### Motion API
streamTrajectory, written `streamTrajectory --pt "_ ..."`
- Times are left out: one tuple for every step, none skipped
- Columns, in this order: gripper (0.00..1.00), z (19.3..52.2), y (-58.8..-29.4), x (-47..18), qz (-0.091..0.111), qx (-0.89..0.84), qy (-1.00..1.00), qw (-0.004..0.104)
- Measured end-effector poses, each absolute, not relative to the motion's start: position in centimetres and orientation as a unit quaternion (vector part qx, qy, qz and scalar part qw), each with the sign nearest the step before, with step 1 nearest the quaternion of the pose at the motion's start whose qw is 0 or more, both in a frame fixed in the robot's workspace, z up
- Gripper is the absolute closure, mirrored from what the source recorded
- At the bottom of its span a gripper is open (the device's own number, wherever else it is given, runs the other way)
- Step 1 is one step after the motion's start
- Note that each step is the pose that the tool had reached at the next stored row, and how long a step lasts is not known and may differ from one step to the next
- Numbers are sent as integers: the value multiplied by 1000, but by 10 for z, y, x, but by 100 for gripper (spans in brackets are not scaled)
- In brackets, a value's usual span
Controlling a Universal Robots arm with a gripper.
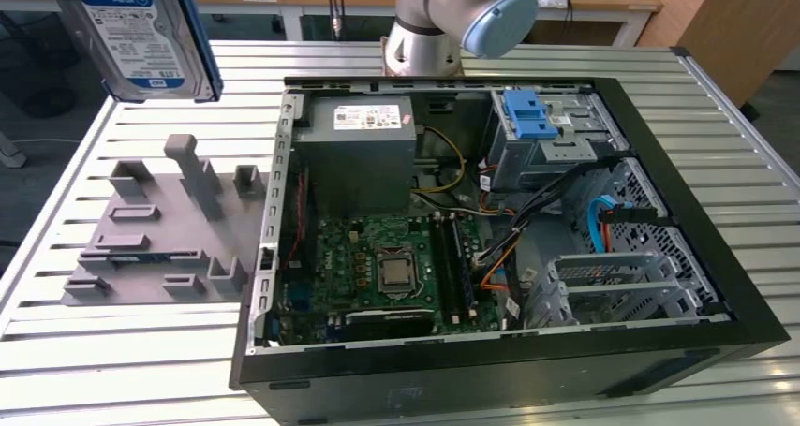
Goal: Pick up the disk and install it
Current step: 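Pick up the disk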
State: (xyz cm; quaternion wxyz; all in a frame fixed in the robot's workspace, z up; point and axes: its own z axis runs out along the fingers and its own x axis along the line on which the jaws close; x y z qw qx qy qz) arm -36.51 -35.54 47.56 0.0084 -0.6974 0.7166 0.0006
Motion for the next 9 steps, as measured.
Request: streamTrajectory --pt "64 476 -356 -364 1 -697 717 8" --pt "64 476 -356 -364 1 -697 717 8" --pt "64 476 -357 -363 1 -697 717 8" --pt "64 476 -357 -362 1 -697 717 8" --pt "64 476 -358 -362 1 -697 717 8" --pt "64 476 -359 -361 1 -697 717 8" --pt "64 476 -360 -360 1 -697 717 8" --pt "64 476 -361 -359 1 -697 717 8" --pt "64 476 -361 -359 1 -697 717 8"
